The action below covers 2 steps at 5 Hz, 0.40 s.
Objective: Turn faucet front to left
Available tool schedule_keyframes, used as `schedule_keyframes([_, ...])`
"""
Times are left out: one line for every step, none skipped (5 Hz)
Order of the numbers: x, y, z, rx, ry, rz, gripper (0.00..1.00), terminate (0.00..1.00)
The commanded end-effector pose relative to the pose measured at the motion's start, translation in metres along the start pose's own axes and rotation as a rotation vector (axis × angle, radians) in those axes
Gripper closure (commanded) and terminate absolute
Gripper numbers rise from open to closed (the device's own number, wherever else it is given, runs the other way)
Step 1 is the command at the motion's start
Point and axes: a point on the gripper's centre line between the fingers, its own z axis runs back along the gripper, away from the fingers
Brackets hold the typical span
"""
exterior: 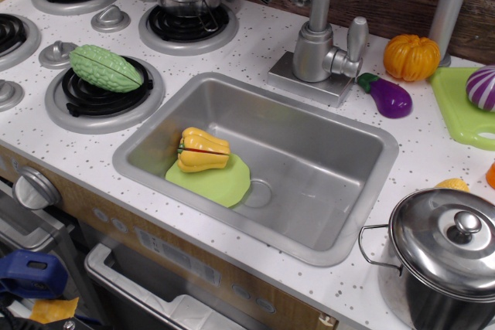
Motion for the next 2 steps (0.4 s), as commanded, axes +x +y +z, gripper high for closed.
schedule_keyframes([0.022,0.007,0.017,0.025,-0.050,-0.002,1.00,0.00])
schedule_keyframes([0.015,0.003,0.028,0.050,0.000,-0.015,1.00,1.00])
